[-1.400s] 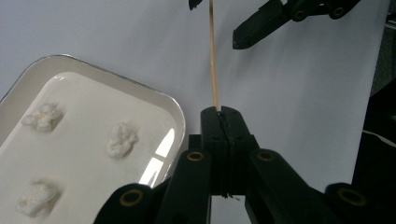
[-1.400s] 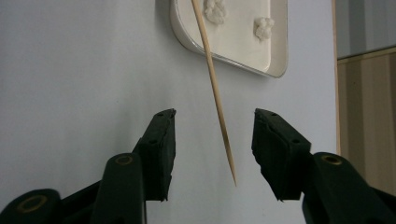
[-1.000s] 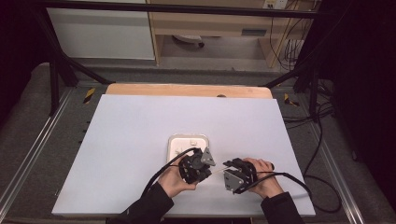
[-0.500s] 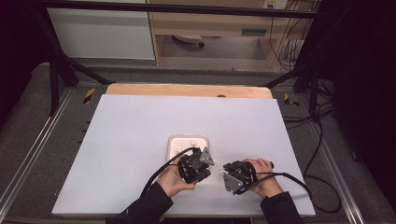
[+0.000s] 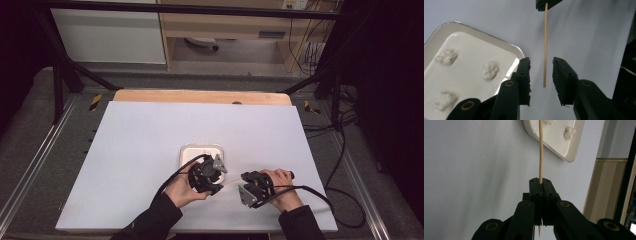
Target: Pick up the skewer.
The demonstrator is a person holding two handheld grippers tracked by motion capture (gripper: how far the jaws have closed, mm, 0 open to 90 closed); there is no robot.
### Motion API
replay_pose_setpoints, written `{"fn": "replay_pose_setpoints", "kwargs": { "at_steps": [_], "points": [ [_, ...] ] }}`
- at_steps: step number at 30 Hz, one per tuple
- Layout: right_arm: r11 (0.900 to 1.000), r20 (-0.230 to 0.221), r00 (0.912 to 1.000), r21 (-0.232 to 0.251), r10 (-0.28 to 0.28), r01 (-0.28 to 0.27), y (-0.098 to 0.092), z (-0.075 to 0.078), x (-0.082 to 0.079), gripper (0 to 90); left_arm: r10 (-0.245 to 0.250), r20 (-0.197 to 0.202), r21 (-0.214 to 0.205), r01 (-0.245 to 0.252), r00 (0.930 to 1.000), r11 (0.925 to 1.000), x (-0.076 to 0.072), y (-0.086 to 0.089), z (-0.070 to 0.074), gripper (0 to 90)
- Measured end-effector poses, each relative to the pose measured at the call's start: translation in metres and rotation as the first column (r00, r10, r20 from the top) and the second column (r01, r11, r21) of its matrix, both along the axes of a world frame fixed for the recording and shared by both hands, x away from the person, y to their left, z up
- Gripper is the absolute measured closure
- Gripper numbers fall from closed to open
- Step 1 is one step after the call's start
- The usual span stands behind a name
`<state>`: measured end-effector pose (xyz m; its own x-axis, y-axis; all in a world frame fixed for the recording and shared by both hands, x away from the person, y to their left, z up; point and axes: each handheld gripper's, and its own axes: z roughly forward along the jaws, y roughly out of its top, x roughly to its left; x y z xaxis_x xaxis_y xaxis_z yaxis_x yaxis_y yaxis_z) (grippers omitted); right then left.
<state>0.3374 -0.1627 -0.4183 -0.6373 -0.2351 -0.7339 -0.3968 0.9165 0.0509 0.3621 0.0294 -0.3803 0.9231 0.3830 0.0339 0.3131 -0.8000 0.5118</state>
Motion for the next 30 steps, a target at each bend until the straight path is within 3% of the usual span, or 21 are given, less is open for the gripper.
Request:
{"fn": "replay_pose_setpoints", "kwargs": {
  "at_steps": [4, 5, 9, 12, 18, 30],
  "points": [
    [0.9997, 0.011, 0.9999, -0.022, -0.006, 0.006, 0.003, -0.002, 0.001, 89.2, -0.001, 0.012, 0.034, 0.001, 0.9999, 0.9994, 0.001, -0.006, -0.005, 63.1],
    [0.9996, 0.012, 0.9999, -0.025, -0.011, 0.011, 0.004, -0.003, 0.0, 89.1, -0.008, 0.025, 0.062, 0.006, 0.9997, 0.9981, 0.001, -0.011, -0.01, 63.6],
    [0.9995, 0.024, 0.9997, -0.031, -0.011, 0.012, 0.005, -0.002, 0.001, 89.1, -0.017, 0.001, 0.092, 0.017, 0.9999, 0.9957, 0.005, -0.018, -0.016, 67.6],
    [0.9988, 0.03, 0.9995, -0.048, -0.012, 0.014, 0.005, -0.002, 0.0, 89.1, -0.019, -0.023, 0.098, 0.021, 0.9995, 0.995, 0.007, -0.022, -0.018, 74.6],
    [0.9982, 0.041, 0.9991, -0.058, -0.01, 0.013, 0.005, -0.002, -0.001, 89.1, -0.029, -0.027, 0.119, 0.032, 0.9992, 0.9924, 0.007, -0.023, -0.019, 84.4],
    [0.9975, 0.046, 0.9989, -0.071, 0.005, -0.002, 0.005, -0.002, -0.001, 89.1, -0.035, -0.028, 0.127, 0.038, 0.999, 0.9912, 0.005, -0.024, -0.019, 88.1]
  ]
}}
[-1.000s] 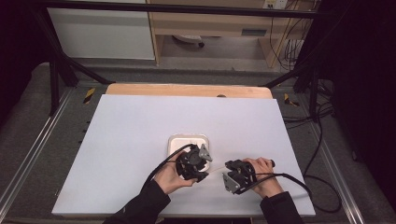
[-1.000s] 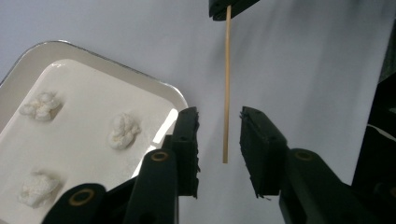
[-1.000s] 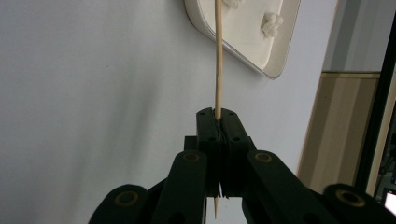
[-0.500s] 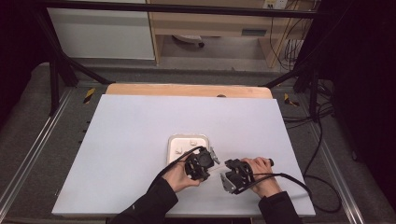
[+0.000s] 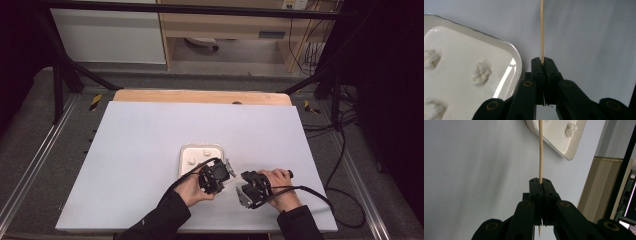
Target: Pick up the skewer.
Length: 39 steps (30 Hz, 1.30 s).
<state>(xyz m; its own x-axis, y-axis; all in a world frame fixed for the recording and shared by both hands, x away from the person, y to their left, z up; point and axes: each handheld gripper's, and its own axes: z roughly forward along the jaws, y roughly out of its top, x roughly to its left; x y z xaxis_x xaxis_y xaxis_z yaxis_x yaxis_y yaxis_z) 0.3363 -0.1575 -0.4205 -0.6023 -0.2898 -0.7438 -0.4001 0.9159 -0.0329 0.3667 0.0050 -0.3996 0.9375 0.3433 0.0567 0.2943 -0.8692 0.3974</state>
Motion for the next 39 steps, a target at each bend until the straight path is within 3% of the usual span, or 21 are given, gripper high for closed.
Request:
{"fn": "replay_pose_setpoints", "kwargs": {
  "at_steps": [3, 12, 14, 17, 20, 23, 26, 28, 29, 33, 35, 39],
  "points": [
    [1.0, -0.003, 1.0, 0.004, -0.006, 0.006, 0.001, 0.0, -0.001, 89.1, -0.003, 0.002, 0.006, 0.003, 1.0, 1.0, -0.001, 0.0, 0.0, 88.7],
    [0.9998, 0.009, 0.9999, 0.018, -0.005, 0.005, 0.0, 0.004, -0.002, 88.6, 0.005, 0.008, -0.032, -0.005, 1.0, 0.9995, -0.001, 0.004, 0.002, 88.9],
    [0.9993, 0.009, 1.0, 0.037, -0.002, 0.001, 0.0, 0.004, -0.001, 87.2, 0.008, 0.005, -0.033, -0.008, 1.0, 0.9994, -0.001, 0.005, 0.002, 88.9],
    [0.9956, -0.024, 0.9996, 0.091, -0.018, 0.02, -0.002, 0.008, -0.001, 77.6, 0.017, 0.017, -0.028, -0.017, 0.9997, 0.9995, -0.001, 0.008, 0.002, 88.9],
    [0.9855, -0.062, 0.9961, 0.153, -0.063, 0.072, -0.005, 0.012, 0.001, 63.8, 0.043, 0.026, -0.039, -0.042, 0.9987, 0.9983, 0.001, 0.018, 0.002, 88.9],
    [0.9599, -0.112, 0.9872, 0.244, -0.114, 0.138, -0.012, 0.015, 0.005, 52.3, 0.055, 0.031, -0.045, -0.054, 0.998, 0.9975, 0.001, 0.025, 0.003, 88.9],
    [0.9149, -0.189, 0.968, 0.337, -0.165, 0.222, -0.021, 0.016, 0.009, 43.5, 0.072, 0.036, -0.053, -0.07, 0.9967, 0.9961, 0.002, 0.035, 0.006, 88.9],
    [0.8767, -0.256, 0.9474, 0.389, -0.192, 0.283, -0.026, 0.015, 0.012, 38.9, 0.083, 0.035, -0.065, -0.08, 0.996, 0.9946, 0.002, 0.043, 0.007, 88.8],
    [0.8522, -0.291, 0.9344, 0.416, -0.206, 0.317, -0.029, 0.014, 0.012, 36.0, 0.096, 0.032, -0.086, -0.093, 0.9949, 0.9919, 0.002, 0.05, 0.008, 88.9],
    [0.7483, -0.424, 0.8643, 0.473, -0.27, 0.466, -0.037, 0.009, 0.016, 27.4, 0.124, 0.036, -0.118, -0.119, 0.9917, 0.9859, 0.0, 0.064, 0.009, 88.8],
    [0.6914, -0.488, 0.826, 0.493, -0.283, 0.528, -0.042, 0.006, 0.017, 22.9, 0.131, 0.036, -0.129, -0.125, 0.9908, 0.9837, -0.001, 0.068, 0.009, 88.8],
    [0.5959, -0.59, 0.7503, 0.499, -0.299, 0.629, -0.049, 0.0, 0.019, 17.0, 0.165, 0.032, -0.192, -0.156, 0.9857, 0.9689, -0.003, 0.085, 0.01, 88.8]
  ]
}}
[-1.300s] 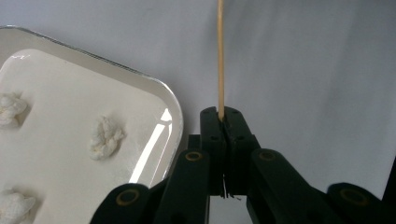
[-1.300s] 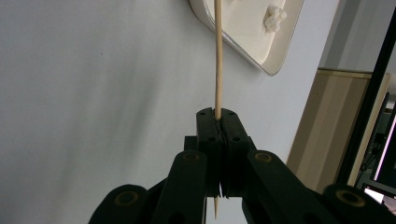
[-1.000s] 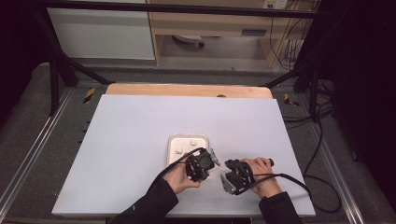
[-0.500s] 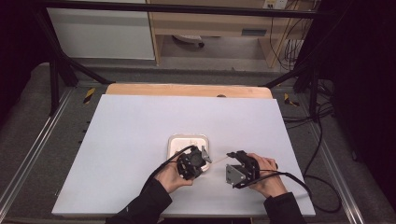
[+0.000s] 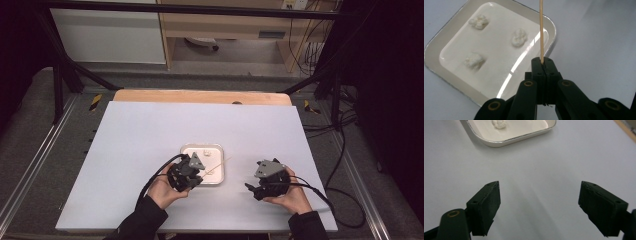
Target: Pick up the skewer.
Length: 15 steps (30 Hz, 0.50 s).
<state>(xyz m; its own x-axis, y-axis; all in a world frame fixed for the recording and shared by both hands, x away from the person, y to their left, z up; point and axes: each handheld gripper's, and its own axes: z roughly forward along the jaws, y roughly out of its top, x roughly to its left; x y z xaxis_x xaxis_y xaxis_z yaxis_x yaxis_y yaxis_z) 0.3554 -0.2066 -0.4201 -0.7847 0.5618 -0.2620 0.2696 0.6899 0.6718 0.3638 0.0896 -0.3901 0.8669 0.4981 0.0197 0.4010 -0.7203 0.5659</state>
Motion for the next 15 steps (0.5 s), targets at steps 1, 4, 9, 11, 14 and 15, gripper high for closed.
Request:
{"fn": "replay_pose_setpoints", "kwargs": {
  "at_steps": [1, 4, 9, 11, 14, 15],
  "points": [
    [0.9995, -0.023, 0.9996, 0.027, -0.017, 0.017, -0.002, -0.001, 0.0, 16.6, 0.01, 0.006, -0.016, -0.01, 0.9999, 0.9998, -0.001, 0.004, 0.0, 88.8],
    [0.9939, -0.077, 0.9956, 0.092, -0.053, 0.06, -0.006, -0.004, 0.0, 11.4, 0.041, 0.02, -0.067, -0.039, 0.999, 0.9969, -0.004, 0.017, 0.0, 88.8],
    [0.9833, -0.147, 0.9849, 0.143, -0.091, 0.112, -0.007, -0.007, 0.001, 4.6, 0.103, 0.039, -0.14, -0.096, 0.994, 0.9855, -0.009, 0.04, -0.001, 88.8],
    [0.9792, -0.162, 0.9823, 0.164, -0.093, 0.12, -0.007, -0.007, 0.001, 3.3, 0.13, 0.043, -0.169, -0.121, 0.9905, 0.9782, -0.01, 0.049, -0.001, 88.8],
    [0.9714, -0.173, 0.9814, 0.205, -0.084, 0.119, -0.004, -0.008, 0.0, 2.4, 0.172, 0.049, -0.215, -0.158, 0.9838, 0.9637, -0.013, 0.064, -0.003, 88.8],
    [0.9691, -0.17, 0.9823, 0.218, -0.078, 0.115, -0.004, -0.008, 0.0, 2.0, 0.183, 0.044, -0.235, -0.168, 0.982, 0.9573, -0.014, 0.069, -0.004, 88.7]
  ]
}}
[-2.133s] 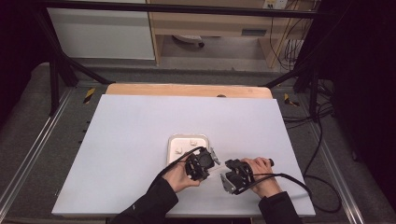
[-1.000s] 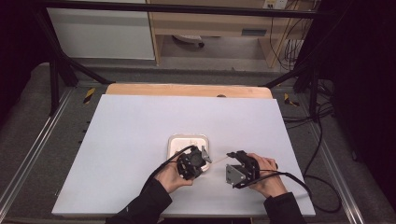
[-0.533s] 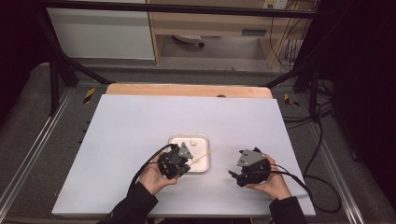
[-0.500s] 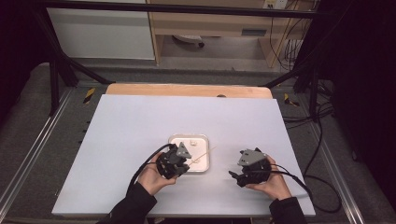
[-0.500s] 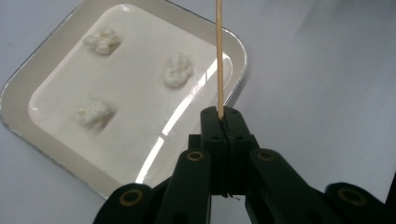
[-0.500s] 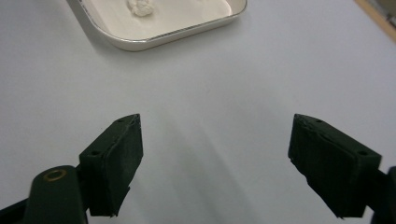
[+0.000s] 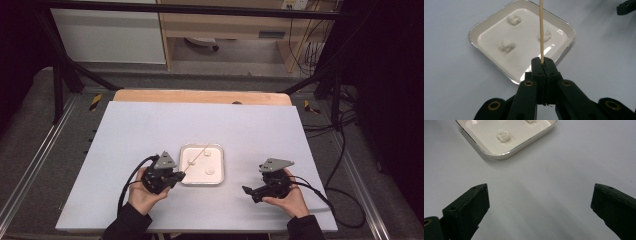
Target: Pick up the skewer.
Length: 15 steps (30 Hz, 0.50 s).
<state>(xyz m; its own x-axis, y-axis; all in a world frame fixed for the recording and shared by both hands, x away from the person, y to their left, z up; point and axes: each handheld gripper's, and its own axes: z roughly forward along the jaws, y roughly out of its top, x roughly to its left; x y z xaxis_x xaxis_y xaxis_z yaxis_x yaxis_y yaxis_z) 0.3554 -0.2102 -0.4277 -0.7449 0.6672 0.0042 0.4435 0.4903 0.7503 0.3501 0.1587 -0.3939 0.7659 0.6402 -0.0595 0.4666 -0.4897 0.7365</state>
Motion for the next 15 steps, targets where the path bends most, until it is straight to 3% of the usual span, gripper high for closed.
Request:
{"fn": "replay_pose_setpoints", "kwargs": {
  "at_steps": [2, 7, 15],
  "points": [
    [0.9989, -0.006, 0.9999, 0.044, -0.014, 0.014, 0.002, 0.001, 0.0, 1.3, 0.022, 0.015, -0.023, -0.021, 0.9997, 0.9995, -0.003, 0.009, -0.001, 88.7],
    [0.9934, -0.022, 0.9985, 0.102, -0.05, 0.052, 0.004, 0.004, 0.001, 0.9, 0.063, 0.037, -0.072, -0.06, 0.9974, 0.9956, -0.01, 0.029, -0.005, 88.7],
    [0.9869, -0.012, 0.9964, 0.137, -0.083, 0.084, 0.022, 0.018, 0.011, 0.8, 0.1, 0.054, -0.121, -0.093, 0.9936, 0.9884, -0.015, 0.048, -0.01, 88.7]
  ]
}}
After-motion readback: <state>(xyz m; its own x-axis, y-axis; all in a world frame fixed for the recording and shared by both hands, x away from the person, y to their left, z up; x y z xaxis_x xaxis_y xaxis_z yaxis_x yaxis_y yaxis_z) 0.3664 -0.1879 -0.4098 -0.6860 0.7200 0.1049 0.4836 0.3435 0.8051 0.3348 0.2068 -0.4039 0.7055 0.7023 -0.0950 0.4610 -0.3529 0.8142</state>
